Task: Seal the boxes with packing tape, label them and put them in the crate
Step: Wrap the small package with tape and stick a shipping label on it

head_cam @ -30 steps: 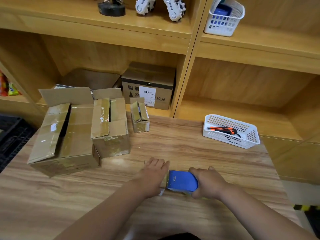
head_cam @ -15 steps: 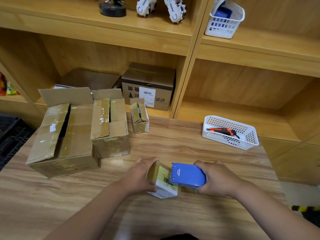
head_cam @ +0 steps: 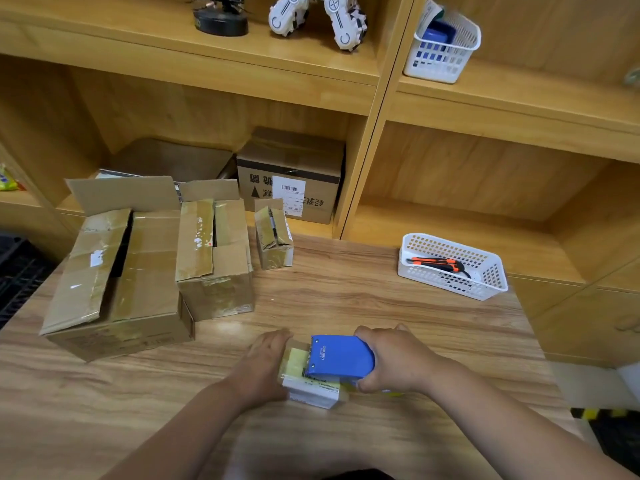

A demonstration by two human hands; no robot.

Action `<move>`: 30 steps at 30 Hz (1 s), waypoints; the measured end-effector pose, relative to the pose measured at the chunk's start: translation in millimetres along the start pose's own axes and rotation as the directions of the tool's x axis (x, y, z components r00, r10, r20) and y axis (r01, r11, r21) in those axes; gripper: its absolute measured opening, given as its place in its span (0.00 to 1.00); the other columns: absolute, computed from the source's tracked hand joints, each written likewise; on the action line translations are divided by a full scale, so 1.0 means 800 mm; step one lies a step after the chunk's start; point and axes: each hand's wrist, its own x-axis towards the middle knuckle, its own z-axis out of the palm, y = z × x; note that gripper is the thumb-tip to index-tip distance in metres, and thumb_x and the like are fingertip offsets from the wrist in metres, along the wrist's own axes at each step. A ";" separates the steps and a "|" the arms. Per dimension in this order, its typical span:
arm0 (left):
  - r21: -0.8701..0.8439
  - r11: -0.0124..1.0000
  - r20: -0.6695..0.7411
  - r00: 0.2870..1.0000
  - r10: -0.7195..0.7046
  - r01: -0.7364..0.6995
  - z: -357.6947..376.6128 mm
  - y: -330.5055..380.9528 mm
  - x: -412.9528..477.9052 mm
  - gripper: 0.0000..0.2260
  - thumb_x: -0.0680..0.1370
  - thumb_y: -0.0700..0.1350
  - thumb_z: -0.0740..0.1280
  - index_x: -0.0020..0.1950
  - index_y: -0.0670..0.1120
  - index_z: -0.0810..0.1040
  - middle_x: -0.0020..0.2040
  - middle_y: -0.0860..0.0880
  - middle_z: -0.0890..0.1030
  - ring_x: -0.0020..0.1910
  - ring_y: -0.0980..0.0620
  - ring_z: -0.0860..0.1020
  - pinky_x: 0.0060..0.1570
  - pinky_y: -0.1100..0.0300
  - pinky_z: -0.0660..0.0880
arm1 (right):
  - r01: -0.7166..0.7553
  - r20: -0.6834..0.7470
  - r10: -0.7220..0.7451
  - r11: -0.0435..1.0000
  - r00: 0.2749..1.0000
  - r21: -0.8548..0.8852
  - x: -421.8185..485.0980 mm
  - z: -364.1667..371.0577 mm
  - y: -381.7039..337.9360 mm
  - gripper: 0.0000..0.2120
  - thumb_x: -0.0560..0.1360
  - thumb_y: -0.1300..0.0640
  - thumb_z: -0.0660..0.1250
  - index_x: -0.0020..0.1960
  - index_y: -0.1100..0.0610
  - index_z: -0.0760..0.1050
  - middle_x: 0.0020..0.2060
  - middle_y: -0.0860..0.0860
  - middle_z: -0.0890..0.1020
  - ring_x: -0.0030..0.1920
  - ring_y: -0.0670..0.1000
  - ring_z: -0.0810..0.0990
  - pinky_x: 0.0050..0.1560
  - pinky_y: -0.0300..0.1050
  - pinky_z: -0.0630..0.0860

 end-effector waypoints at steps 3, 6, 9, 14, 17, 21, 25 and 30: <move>0.113 0.992 0.004 0.998 0.060 -0.061 0.004 0.009 0.008 0.48 0.65 0.53 0.74 0.77 0.50 0.48 0.76 0.52 0.53 0.74 0.53 0.51 0.73 0.59 0.49 | -0.002 0.003 0.002 1.000 1.000 -0.002 0.001 0.001 0.000 0.20 0.63 0.41 0.69 0.49 0.47 0.67 0.43 0.46 0.78 0.42 0.50 0.76 0.55 0.45 0.63; 0.138 0.987 0.036 0.996 0.083 -0.087 0.009 0.011 0.012 0.44 0.67 0.53 0.74 0.76 0.50 0.52 0.72 0.52 0.59 0.72 0.53 0.56 0.71 0.62 0.52 | 0.003 -0.004 -0.003 1.000 1.000 -0.022 0.002 0.002 -0.004 0.20 0.63 0.41 0.69 0.50 0.48 0.67 0.43 0.46 0.78 0.42 0.51 0.75 0.54 0.44 0.63; 0.123 0.989 0.041 0.996 0.075 -0.079 0.011 0.005 0.015 0.43 0.65 0.53 0.75 0.74 0.50 0.56 0.68 0.52 0.62 0.68 0.53 0.61 0.68 0.63 0.58 | 0.019 -0.029 -0.021 0.999 0.999 -0.050 0.001 0.001 -0.006 0.20 0.64 0.41 0.69 0.51 0.48 0.68 0.42 0.46 0.78 0.42 0.50 0.76 0.53 0.43 0.62; 0.104 0.992 0.059 0.996 0.072 -0.078 0.011 -0.002 0.020 0.43 0.64 0.52 0.75 0.73 0.51 0.56 0.66 0.52 0.62 0.67 0.53 0.61 0.68 0.63 0.59 | 0.035 -0.049 -0.039 0.996 0.998 -0.081 -0.001 -0.001 -0.009 0.20 0.64 0.41 0.68 0.50 0.48 0.68 0.41 0.46 0.78 0.39 0.51 0.75 0.51 0.43 0.62; 0.110 0.991 0.063 0.996 0.070 -0.076 0.012 -0.002 0.021 0.43 0.64 0.52 0.75 0.73 0.51 0.56 0.66 0.52 0.63 0.66 0.53 0.61 0.67 0.63 0.58 | 0.032 -0.049 -0.036 0.996 0.998 -0.082 -0.003 -0.003 -0.008 0.20 0.64 0.41 0.68 0.51 0.48 0.68 0.41 0.46 0.78 0.39 0.50 0.74 0.53 0.43 0.63; 0.121 0.989 0.077 0.994 0.072 -0.081 0.011 -0.002 0.023 0.43 0.64 0.52 0.75 0.74 0.51 0.56 0.67 0.52 0.62 0.66 0.53 0.61 0.68 0.62 0.58 | 0.044 -0.054 -0.048 0.997 0.997 -0.067 -0.011 -0.009 -0.005 0.20 0.64 0.41 0.69 0.51 0.48 0.68 0.41 0.46 0.79 0.38 0.50 0.74 0.52 0.42 0.63; 0.118 0.990 0.064 0.996 0.067 -0.074 0.012 -0.003 0.025 0.43 0.63 0.53 0.75 0.72 0.52 0.58 0.66 0.52 0.63 0.65 0.53 0.62 0.67 0.61 0.59 | 0.034 -0.039 -0.037 0.997 0.999 -0.070 -0.027 -0.015 0.012 0.19 0.64 0.41 0.69 0.49 0.46 0.66 0.40 0.45 0.78 0.37 0.48 0.72 0.48 0.41 0.61; 0.101 0.993 0.065 0.996 0.063 -0.069 0.013 -0.005 0.024 0.44 0.62 0.53 0.76 0.72 0.52 0.58 0.66 0.52 0.63 0.65 0.53 0.62 0.67 0.59 0.60 | -0.016 -0.021 0.014 0.995 1.000 -0.094 -0.062 -0.013 0.058 0.20 0.62 0.38 0.67 0.47 0.45 0.65 0.37 0.41 0.76 0.34 0.45 0.70 0.53 0.39 0.64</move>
